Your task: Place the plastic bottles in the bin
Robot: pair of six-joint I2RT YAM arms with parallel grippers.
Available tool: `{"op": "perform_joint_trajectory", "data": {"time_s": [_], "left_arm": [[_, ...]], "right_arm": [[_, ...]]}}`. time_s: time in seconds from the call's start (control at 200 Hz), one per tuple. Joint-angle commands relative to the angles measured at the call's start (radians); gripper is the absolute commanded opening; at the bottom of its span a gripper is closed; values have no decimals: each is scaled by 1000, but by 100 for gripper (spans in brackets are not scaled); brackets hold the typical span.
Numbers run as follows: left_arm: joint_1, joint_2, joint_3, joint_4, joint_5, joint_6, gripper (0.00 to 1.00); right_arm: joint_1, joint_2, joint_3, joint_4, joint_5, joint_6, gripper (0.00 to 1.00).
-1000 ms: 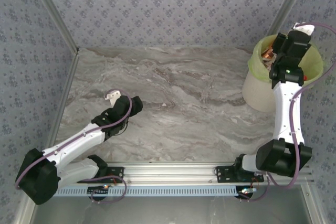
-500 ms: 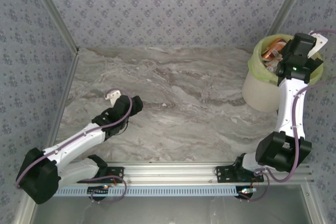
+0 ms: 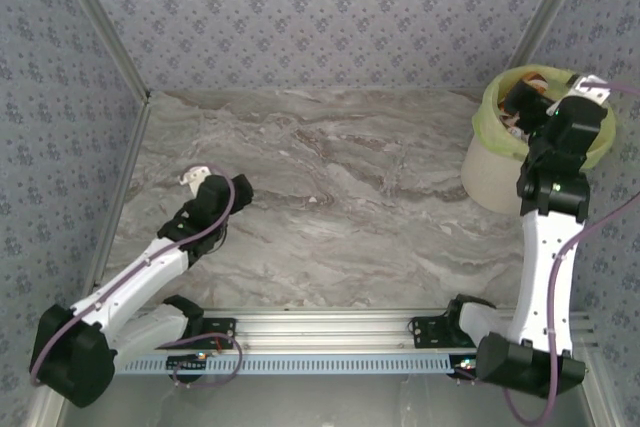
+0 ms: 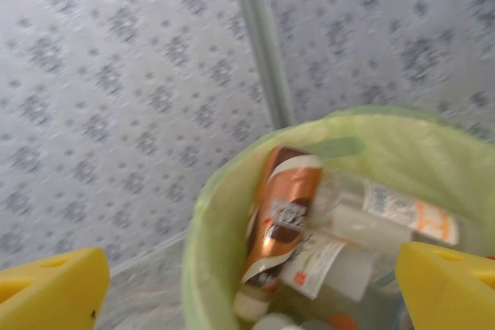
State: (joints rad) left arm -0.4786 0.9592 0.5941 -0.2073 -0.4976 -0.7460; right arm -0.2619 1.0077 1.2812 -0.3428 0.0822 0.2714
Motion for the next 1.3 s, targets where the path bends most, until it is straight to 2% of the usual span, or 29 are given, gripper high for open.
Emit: {"op": "perform_joint_trajectory", "data": {"time_s": [0.0,0.155,0.245,0.33,0.395,0.485,0.53,0.685,0.894,1.004,1.054,1.189,1.249,1.294], "left_arm": [[62,-61,49,-32,-58,138,99],[149,-123,31,0,-150,263,99],[216,-131,13,25,-186,279,99],[276,-130,-16,77,-192,277,99],[318,-119,-55,146,-189,277,99],[394,-70,-128,298,-89,311,100],[419,-31,-158,372,-46,335,99],[440,128,-183,525,-22,460,99],[451,357,-172,721,116,578,99],[452,436,-116,746,205,657,99],[452,469,-109,797,255,704,100],[468,554,-180,996,386,726,100],[467,581,-225,1119,386,733,99],[466,564,-210,1063,326,709,99]], "right_arm": [[23,-50,-80,64,-132,-15,99],[62,-116,-204,124,-251,-15,100],[108,-123,-248,146,-303,-43,100],[176,-119,-291,159,-300,-101,100],[232,-114,-334,177,-247,-145,100],[300,-91,-407,216,-146,-182,100],[319,-71,-432,221,-135,-196,100],[369,-6,-567,334,-115,-235,100],[372,50,-739,505,-30,-240,100],[368,65,-768,526,-31,-268,100],[365,69,-783,538,-32,-276,100],[348,69,-820,590,-65,-290,100],[338,71,-838,619,-82,-298,100],[331,76,-853,652,-88,-304,100]]}}
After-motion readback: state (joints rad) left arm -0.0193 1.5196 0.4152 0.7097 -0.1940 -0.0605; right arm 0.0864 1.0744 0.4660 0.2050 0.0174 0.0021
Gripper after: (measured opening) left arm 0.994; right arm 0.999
